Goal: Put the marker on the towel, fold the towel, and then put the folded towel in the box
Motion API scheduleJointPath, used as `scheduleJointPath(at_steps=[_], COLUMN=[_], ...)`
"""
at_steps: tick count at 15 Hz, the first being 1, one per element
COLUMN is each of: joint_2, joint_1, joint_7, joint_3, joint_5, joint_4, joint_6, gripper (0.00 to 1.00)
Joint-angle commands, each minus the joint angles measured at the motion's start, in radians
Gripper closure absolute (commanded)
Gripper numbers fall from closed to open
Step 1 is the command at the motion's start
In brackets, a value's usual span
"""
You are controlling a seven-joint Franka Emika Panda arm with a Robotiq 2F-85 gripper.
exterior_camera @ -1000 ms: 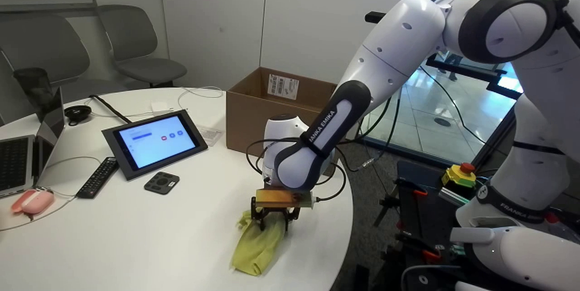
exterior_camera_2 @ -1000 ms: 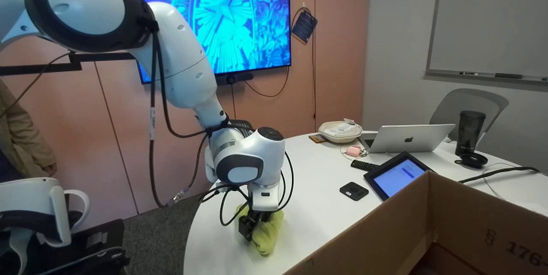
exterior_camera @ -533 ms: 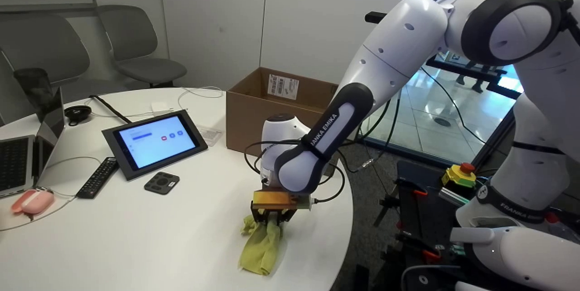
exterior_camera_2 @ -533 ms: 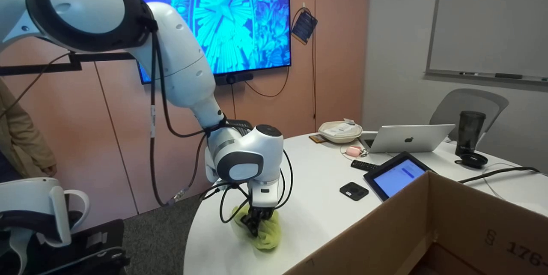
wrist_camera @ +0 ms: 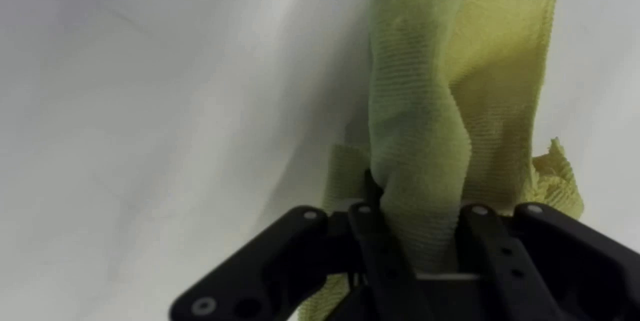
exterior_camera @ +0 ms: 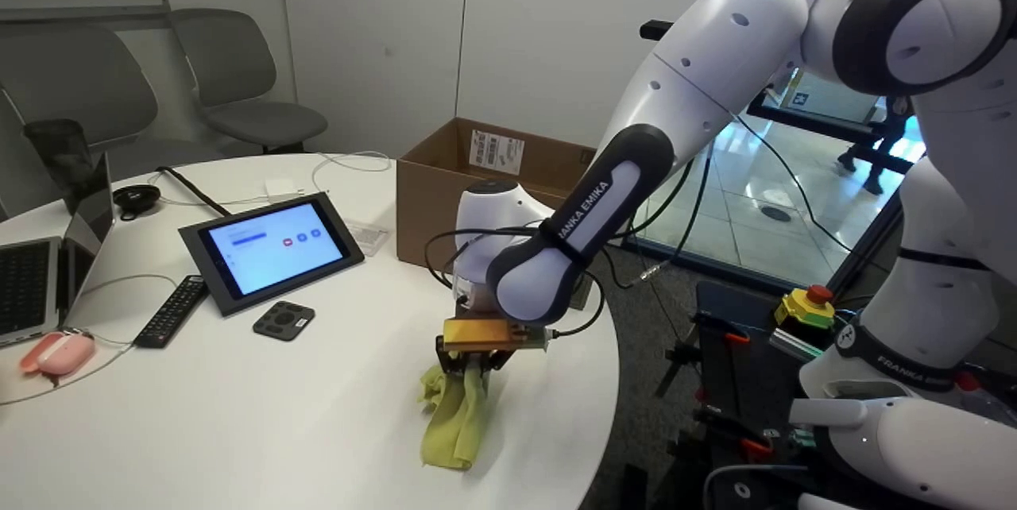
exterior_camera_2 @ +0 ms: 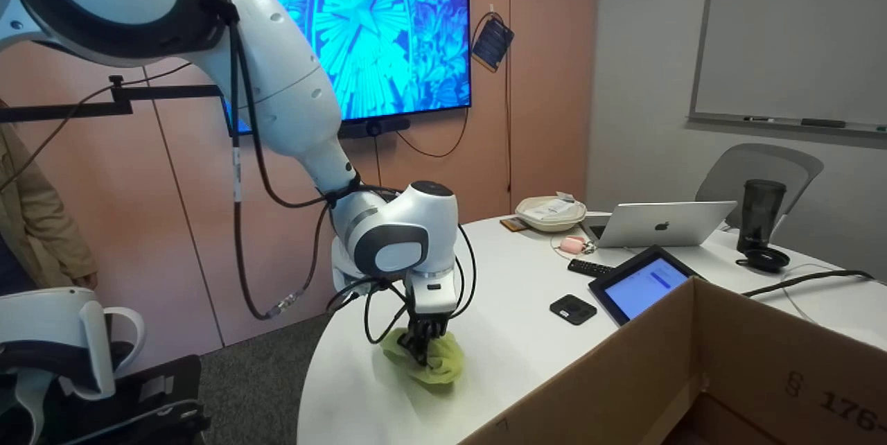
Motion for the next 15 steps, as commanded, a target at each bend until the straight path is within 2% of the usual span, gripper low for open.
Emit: scheduleJointPath(at_steps=[1,5,8,15], joint_2=[-0.155,-0.291,-0.376,-0.461], joint_1=[0.031,0.008,-0.043,-0.267], joint_7=[0.009,-0.019,-0.053,-0.257], joint_3=[-0.047,-0.071,-0.091,-0.127], joint_5=[-0.084,-0.17,-0.222,-0.211], joint_4=[-0.088,-0.122,-0.122,-0.026], joint_6=[-0.019,-0.028,-0.046,-0.134], gripper=[0.96,0.96,0.96,0.96])
